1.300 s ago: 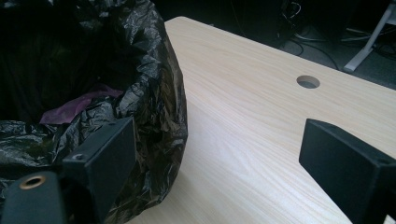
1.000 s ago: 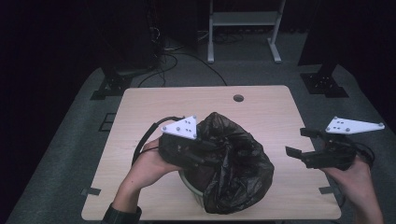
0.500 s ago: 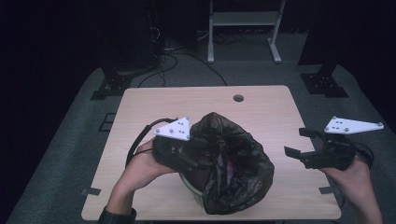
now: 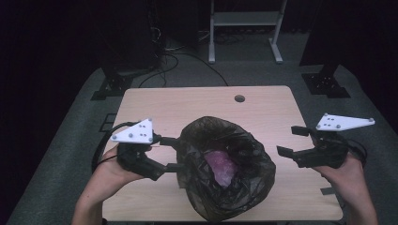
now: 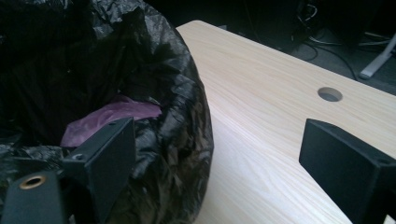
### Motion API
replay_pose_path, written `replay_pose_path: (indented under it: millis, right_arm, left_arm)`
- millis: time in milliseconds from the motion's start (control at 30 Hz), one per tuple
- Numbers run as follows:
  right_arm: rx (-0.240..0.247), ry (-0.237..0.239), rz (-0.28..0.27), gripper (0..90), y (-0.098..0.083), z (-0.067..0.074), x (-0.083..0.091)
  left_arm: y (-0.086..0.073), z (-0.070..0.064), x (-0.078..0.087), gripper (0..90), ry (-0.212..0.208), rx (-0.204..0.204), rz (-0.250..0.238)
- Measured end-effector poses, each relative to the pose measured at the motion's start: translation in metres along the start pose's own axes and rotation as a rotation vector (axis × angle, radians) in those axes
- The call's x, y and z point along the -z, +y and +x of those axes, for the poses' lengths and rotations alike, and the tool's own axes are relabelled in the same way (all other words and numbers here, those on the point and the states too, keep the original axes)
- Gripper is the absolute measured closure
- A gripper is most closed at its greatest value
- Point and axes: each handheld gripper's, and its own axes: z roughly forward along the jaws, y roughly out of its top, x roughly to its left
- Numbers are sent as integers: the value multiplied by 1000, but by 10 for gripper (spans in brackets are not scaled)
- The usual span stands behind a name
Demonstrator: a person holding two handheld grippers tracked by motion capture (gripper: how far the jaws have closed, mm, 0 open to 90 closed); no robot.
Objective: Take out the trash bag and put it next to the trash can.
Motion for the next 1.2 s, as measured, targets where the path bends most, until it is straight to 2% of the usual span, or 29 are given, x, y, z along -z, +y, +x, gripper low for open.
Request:
replay_pose_path:
  millis: [133, 267, 300, 333, 400, 433, 500, 600, 633, 667, 833, 867, 900, 933, 967, 1000, 1033, 1067, 1100, 1133, 1167, 1200]
  right_arm:
    - [6, 9, 3, 100, 2, 3, -5]
    - [9, 12, 12, 100, 1, 4, -8]
    - [8, 13, 14, 100, 1, 4, -10]
    - [8, 13, 14, 100, 1, 4, -10]
    - [8, 12, 20, 100, 0, 5, -10]
    - [8, 11, 21, 100, -1, 4, -10]
    - [3, 7, 22, 100, -2, 3, -9]
    - [-2, 5, 19, 100, -3, 1, -8]
    - [-5, 2, 18, 100, -4, 0, -7]
    - [-8, -1, 16, 100, -4, -1, -6]
    - [-9, -5, 10, 100, -5, -3, -4]
    - [-9, -5, 10, 100, -5, -3, -4]
    - [-10, -9, 9, 101, -6, -3, -3]
    - [-11, -9, 9, 100, -6, -4, -2]
    - [-11, -9, 6, 100, -6, -4, -2]
    - [-11, -10, 4, 100, -6, -5, -1]
    - [-11, -10, 4, 100, -6, -5, -1]
    - [-14, -11, 1, 101, -7, -5, 1]
    - [-14, -12, 0, 100, -7, -6, 1]
    - [-14, -12, 0, 100, -7, -6, 1]
    - [-20, -13, -2, 100, -8, -7, 3]
    - [-20, -14, -4, 100, -8, -7, 3]
  left_arm:
    - [-8, -2, 12, 269, 20, 9, 2]
    - [-11, -4, 18, 337, 6, 5, -9]
    - [-10, -6, 15, 413, -28, 7, -14]
    - [-10, -6, 15, 441, -28, 7, -14]
    - [-7, -7, 4, 502, -66, 4, -14]
    - [-7, -7, 4, 545, -66, 4, -14]
    - [-2, -7, -9, 660, -89, -15, 4]
    - [2, -5, -15, 833, -94, -16, -6]
    - [5, -4, -19, 833, -102, -21, -9]
    - [15, -3, -25, 892, -113, -34, -15]
    - [50, 3, -45, 896, -152, -82, -44]
    - [50, 3, -45, 896, -152, -82, -44]
    - [66, 5, -56, 896, -164, -103, -59]
    - [74, 6, -61, 896, -169, -113, -62]
    - [74, 6, -61, 896, -169, -113, -62]
    - [87, 9, -72, 896, -174, -124, -71]
    - [87, 9, -72, 896, -174, -124, -71]
    - [93, 10, -78, 896, -174, -125, -77]
    - [103, 13, -91, 896, -183, -130, -70]
    - [103, 13, -91, 896, -183, -130, -70]
    - [106, 14, -99, 896, -193, -127, -68]
    - [112, 15, -116, 896, -207, -131, -55]
